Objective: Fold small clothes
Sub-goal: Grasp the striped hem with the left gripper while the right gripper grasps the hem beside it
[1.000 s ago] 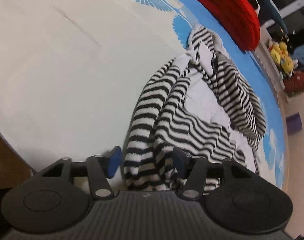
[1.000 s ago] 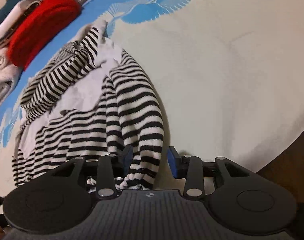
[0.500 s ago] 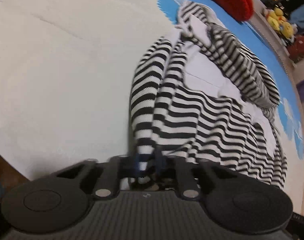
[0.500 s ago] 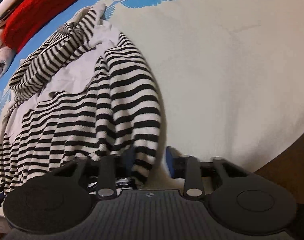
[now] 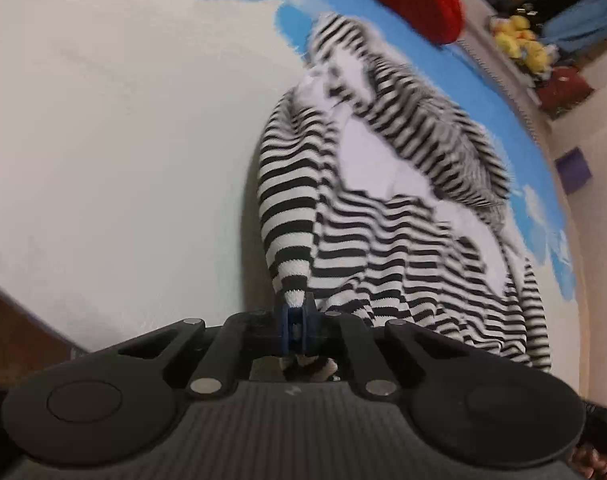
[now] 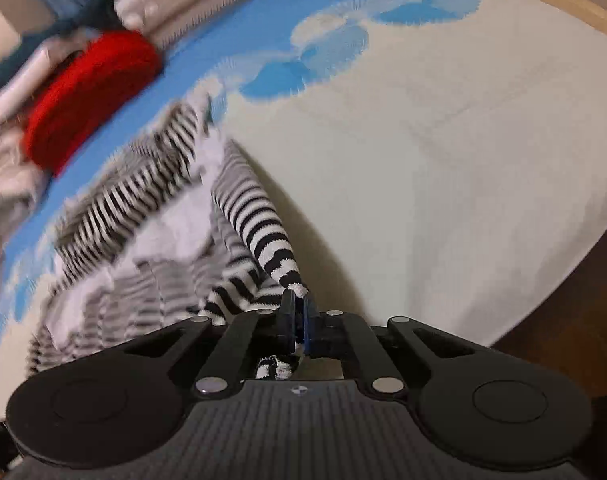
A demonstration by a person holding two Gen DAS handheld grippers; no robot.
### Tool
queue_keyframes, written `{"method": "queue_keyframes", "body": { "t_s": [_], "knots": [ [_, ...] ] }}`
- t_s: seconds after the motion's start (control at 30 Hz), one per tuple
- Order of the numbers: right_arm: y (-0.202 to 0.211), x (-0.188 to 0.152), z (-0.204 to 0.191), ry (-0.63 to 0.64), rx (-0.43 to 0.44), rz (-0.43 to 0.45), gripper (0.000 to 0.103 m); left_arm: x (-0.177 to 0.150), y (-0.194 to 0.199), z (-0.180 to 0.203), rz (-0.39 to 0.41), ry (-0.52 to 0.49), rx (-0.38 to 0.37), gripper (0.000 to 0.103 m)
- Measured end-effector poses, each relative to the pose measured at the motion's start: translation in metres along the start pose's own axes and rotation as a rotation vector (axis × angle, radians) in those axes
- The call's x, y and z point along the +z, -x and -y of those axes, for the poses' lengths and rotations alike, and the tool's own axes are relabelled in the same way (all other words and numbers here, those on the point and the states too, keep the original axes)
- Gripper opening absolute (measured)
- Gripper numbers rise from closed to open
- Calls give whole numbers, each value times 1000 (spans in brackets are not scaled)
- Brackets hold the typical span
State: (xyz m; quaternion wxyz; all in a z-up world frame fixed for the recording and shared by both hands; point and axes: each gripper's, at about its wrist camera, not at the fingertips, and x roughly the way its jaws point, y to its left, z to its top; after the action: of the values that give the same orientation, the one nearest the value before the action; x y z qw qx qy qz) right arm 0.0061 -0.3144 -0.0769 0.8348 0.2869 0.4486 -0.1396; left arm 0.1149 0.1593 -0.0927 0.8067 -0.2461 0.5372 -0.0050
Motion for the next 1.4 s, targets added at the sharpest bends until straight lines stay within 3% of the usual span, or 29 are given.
{"method": "queue_keyframes", "body": {
  "t_s": [0.1, 0.2, 0.23, 0.3, 0.4, 0.7, 0.9, 1.13, 1.4],
  "knots": [
    [-23, -2, 3, -13, -21, -91, 6, 1, -10, -7, -41, 66, 10, 15],
    [-31, 0, 0, -17, -47, -96, 10, 1, -15, -5, -44, 59, 20, 29],
    [-34, -1, -3, -17, -51, -96, 15, -1, -17, -3, -45, 55, 26, 34],
    [-39, -2, -5, -18, -62, -100, 24, -3, -20, -7, -53, 68, 30, 39],
    [-44, -4, -5, 2, -86, -115, 25, -5, -23, -11, -64, 87, 40, 44],
    [-49, -7, -11, 43, -107, -123, 25, -8, -25, -1, -45, 21, 58, 42],
    [-48, -7, -11, 54, -107, -121, 25, -8, -27, 5, -42, -18, 46, 20],
    [-48, -7, -12, 65, -104, -118, 24, -8, -27, 6, -44, -19, 49, 20],
    [-47, -8, -16, 94, -95, -114, 12, -9, -27, 8, -40, -39, 57, 19]
  ]
}}
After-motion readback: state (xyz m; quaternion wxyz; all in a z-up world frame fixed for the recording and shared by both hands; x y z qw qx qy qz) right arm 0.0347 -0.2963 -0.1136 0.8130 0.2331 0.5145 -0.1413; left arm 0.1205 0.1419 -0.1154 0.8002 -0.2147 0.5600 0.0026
